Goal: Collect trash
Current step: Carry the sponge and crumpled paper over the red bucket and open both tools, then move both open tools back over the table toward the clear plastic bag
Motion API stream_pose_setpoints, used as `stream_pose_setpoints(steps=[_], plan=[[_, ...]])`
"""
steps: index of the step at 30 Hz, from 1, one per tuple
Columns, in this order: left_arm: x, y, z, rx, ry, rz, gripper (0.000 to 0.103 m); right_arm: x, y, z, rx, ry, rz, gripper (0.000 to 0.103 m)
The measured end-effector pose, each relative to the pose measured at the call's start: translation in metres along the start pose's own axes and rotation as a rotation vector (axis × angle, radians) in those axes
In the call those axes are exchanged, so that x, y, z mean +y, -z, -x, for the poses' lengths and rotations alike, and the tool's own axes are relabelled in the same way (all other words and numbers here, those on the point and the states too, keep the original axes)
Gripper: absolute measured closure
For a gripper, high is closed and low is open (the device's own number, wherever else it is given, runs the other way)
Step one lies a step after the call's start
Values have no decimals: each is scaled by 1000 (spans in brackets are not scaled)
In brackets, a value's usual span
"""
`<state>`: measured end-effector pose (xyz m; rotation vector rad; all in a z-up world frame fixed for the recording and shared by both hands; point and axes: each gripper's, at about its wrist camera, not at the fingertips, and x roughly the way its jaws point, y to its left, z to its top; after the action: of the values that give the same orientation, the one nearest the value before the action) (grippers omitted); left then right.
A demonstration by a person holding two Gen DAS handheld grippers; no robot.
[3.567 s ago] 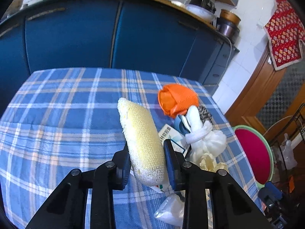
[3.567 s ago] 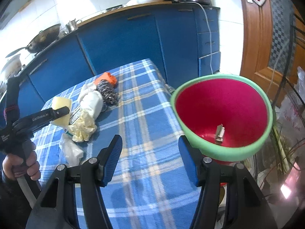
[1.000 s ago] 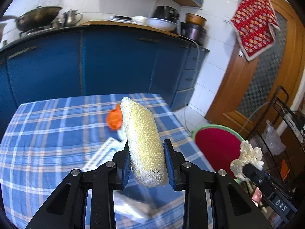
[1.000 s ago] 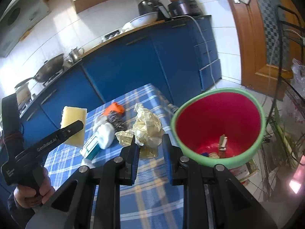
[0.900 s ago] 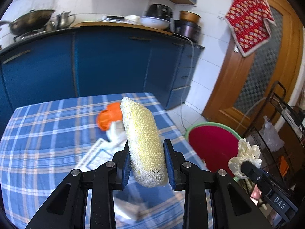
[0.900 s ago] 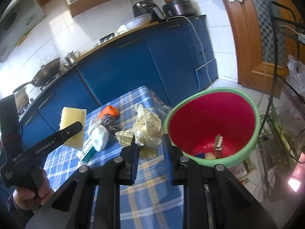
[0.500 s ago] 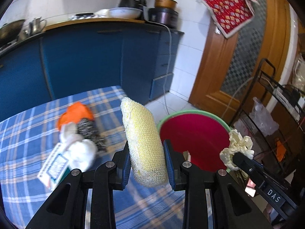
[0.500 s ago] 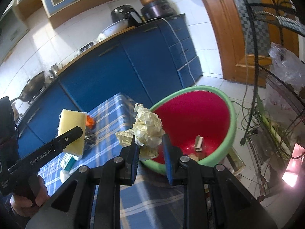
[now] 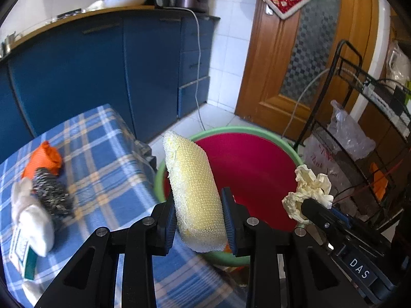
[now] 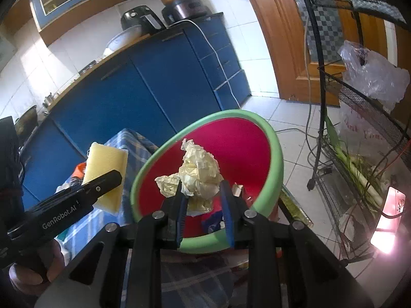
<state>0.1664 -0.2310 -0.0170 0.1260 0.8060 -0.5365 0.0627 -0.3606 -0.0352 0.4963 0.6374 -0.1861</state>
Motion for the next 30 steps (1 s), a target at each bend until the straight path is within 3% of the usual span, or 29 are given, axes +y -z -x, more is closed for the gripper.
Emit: stream_pose_setpoints(steps=[6,10,25,30], plan=[[-6,1,-18,28,-4,-15,67,-11,3,-14,15,0,-20,70],[-7,2,-22,34,-22,-15,54,-15,3,-19,16,-9,-36,68],[3,4,-7,28,-64,36,52,-11,4,-13,0,-25,-35,52],[8,6,8,12,-72,53,51,-5,5,-6,-5,-29,-18,52]])
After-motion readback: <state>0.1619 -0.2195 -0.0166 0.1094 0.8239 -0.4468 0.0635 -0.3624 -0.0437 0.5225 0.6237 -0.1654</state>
